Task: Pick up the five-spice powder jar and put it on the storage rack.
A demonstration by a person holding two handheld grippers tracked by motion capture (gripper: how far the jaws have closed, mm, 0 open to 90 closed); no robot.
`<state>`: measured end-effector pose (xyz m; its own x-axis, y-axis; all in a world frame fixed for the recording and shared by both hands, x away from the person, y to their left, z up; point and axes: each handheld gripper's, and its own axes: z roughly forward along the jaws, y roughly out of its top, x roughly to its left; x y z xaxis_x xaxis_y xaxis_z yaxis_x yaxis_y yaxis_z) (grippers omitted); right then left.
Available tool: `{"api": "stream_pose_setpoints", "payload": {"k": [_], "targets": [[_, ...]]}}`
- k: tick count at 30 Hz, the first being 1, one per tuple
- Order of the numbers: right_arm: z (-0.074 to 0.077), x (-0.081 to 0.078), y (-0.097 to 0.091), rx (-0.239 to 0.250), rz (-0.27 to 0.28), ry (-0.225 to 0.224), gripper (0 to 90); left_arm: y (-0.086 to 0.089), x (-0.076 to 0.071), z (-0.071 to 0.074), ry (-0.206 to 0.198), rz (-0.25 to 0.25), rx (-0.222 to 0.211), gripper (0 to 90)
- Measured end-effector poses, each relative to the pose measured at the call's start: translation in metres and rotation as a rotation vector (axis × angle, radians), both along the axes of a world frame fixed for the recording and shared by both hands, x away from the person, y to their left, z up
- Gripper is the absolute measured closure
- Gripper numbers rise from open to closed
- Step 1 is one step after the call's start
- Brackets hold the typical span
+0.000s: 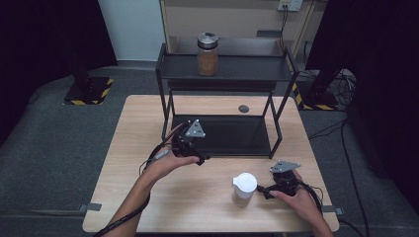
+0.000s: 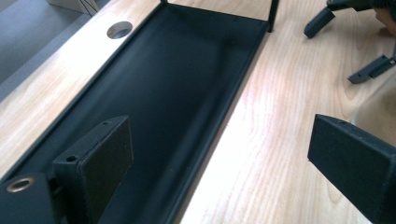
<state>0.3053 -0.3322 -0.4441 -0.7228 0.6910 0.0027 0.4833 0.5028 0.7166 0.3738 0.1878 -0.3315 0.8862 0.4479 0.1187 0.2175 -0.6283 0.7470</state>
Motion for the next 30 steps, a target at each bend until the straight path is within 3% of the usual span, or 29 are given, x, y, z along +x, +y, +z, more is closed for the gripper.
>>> {"api": "stream_pose_setpoints", "payload": {"k": [14,23,27,30], "targets": [[0.0,0.0,0.0,0.0,0.0,0.0,1.9,0.004,-0.019,-0.029,0.038,0.013,0.014,5.4],[0.0,0.0,0.0,0.0,-0.001,0.0,2.0,0.007,-0.033,-0.041,0.035,0.032,0.023,5.4],[0.0,0.0,0.0,0.0,-0.001,0.0,2.0,0.012,-0.036,-0.046,0.056,0.033,-0.009,5.4],[0.0,0.0,0.0,0.0,-0.001,0.0,2.0,0.012,-0.041,-0.048,0.051,0.032,0.003,5.4]]}}
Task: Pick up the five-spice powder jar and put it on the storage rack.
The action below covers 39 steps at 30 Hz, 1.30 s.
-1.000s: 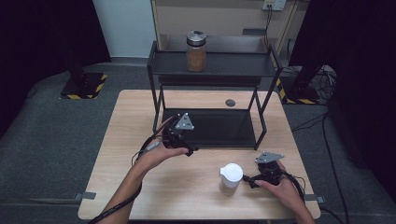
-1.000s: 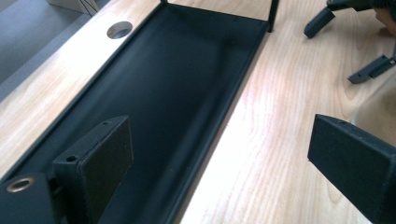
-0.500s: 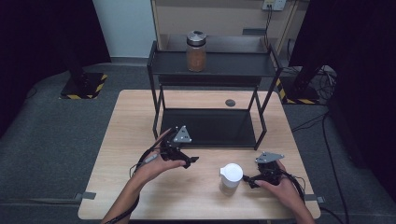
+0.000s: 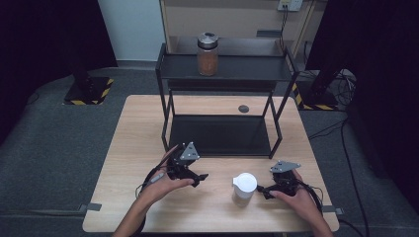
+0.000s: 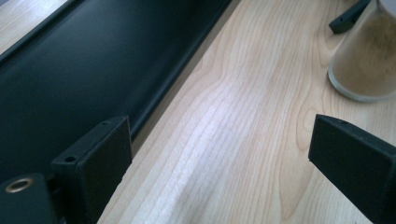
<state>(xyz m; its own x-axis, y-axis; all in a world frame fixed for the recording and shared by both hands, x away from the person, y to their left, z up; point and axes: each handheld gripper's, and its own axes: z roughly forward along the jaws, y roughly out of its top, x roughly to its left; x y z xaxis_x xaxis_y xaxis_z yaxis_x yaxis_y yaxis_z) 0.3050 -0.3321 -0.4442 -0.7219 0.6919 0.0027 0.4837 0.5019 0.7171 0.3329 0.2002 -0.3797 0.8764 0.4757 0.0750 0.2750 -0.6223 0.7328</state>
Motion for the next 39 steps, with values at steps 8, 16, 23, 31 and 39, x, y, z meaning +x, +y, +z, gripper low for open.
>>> {"api": "stream_pose_setpoints", "payload": {"k": [8,16,23,31,39], "targets": [[0.0,0.0,0.0,0.0,-0.002,0.0,2.0,0.02,-0.009,-0.011,0.009,0.051,-0.029,5.4],[0.0,0.0,0.0,0.0,-0.002,0.0,2.0,0.046,-0.026,-0.021,0.01,0.12,-0.038,5.4],[0.0,-0.001,0.0,0.0,-0.003,-0.001,2.1,0.074,-0.039,-0.036,0.024,0.2,-0.129,5.4],[0.0,-0.003,0.0,0.001,-0.005,0.001,2.1,0.091,-0.055,-0.039,-0.006,0.32,-0.106,5.4],[0.0,-0.003,0.0,0.0,-0.005,0.001,2.1,0.114,-0.063,-0.046,0.026,0.469,-0.1,5.5]]}}
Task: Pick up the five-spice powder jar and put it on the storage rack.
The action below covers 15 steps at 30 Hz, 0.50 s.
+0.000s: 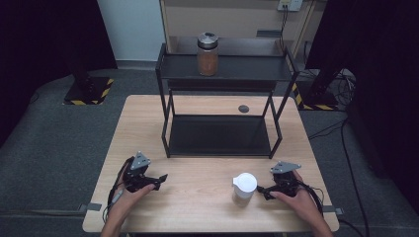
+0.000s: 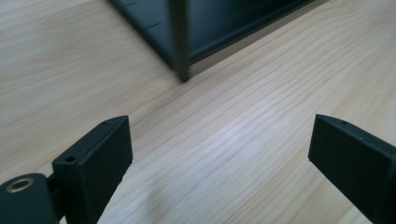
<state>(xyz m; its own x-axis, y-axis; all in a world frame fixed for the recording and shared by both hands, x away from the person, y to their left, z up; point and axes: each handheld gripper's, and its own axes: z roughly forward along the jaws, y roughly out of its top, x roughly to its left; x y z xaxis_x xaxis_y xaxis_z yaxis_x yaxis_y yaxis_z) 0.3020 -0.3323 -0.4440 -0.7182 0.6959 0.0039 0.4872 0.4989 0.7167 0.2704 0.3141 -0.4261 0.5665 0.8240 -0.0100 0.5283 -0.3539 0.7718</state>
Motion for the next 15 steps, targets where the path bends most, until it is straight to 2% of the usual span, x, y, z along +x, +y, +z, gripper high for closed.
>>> {"api": "stream_pose_setpoints", "payload": {"k": [5,15], "targets": [[-0.0001,-0.0004,0.0,0.0,-0.001,-0.001,2.1,0.0066,-0.0034,-0.0029,0.018,0.072,0.009,5.5],[0.0002,-0.002,-0.0004,-0.001,-0.002,0.001,2.1,0.0062,-0.0042,-0.0054,0.043,0.147,0.03,5.5]]}}
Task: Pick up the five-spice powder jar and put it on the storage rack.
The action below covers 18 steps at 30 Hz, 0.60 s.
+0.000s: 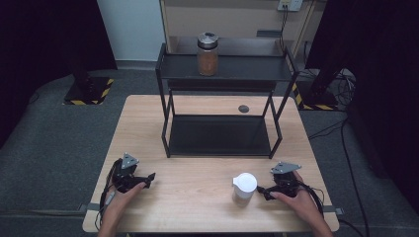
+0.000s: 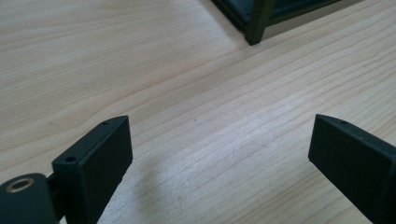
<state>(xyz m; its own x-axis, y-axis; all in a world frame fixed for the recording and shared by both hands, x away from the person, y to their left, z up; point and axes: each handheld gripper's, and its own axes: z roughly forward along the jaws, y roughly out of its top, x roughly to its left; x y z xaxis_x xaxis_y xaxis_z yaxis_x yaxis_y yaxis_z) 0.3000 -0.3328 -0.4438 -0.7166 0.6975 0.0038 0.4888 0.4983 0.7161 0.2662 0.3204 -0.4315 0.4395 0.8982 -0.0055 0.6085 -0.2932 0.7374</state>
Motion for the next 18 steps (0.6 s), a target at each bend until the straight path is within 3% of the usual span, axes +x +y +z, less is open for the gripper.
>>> {"api": "stream_pose_setpoints", "payload": {"k": [3,7,15,16,18], "targets": [[0.0,-0.0004,-0.0001,0.0,0.0,0.0,2.1,0.0018,-0.0013,-0.0012,0.0,0.026,-0.011,5.5],[-0.0002,-0.0008,-0.0002,0.001,0.0,-0.001,2.1,-0.003,-0.0024,-0.001,0.001,0.059,0.035,5.3],[-0.0001,-0.0012,-0.0006,0.001,0.001,0.0,2.1,-0.0078,0.0007,-0.003,0.025,0.077,0.052,5.1],[-0.0001,-0.0012,-0.0005,0.001,0.001,0.0,2.1,-0.0068,0.0008,-0.0035,0.026,0.075,0.046,5.1],[-0.0001,-0.0012,-0.0006,0.001,0.001,0.0,2.0,0.0006,0.0021,-0.0062,0.038,0.075,-0.014,5.1]]}}
